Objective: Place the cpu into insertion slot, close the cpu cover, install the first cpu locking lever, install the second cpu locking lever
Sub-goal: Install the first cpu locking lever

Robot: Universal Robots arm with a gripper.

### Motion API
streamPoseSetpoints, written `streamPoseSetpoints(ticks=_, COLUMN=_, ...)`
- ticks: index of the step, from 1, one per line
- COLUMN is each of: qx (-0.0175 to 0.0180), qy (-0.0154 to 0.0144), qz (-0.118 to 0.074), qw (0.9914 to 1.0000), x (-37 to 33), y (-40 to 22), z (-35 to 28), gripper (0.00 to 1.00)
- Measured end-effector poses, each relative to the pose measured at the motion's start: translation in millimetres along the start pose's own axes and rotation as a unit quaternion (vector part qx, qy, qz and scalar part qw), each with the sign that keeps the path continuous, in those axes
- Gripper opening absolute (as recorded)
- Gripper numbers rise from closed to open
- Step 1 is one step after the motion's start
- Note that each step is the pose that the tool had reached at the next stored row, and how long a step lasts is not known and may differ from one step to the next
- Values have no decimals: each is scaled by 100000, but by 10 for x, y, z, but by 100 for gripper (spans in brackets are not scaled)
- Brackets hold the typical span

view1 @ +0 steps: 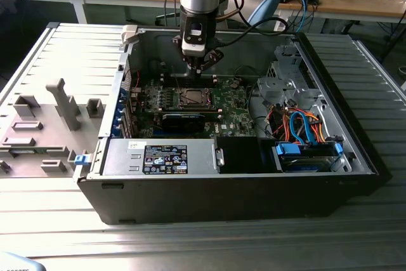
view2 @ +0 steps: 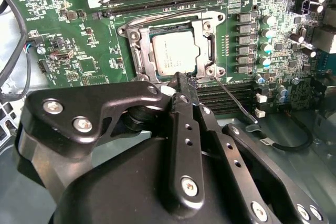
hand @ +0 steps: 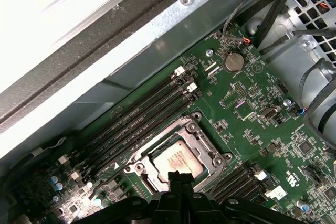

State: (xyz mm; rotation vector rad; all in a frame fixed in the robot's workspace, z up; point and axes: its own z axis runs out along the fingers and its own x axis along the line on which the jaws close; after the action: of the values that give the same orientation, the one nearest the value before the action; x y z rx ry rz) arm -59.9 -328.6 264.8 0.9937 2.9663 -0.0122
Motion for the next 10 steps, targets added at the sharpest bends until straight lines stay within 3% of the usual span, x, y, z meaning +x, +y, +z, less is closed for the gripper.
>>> streamPoseSetpoints(ticks=10, qx=-6, qy=-1, qz=-395, qw=99999, x=0, y=0, z=0, gripper=11)
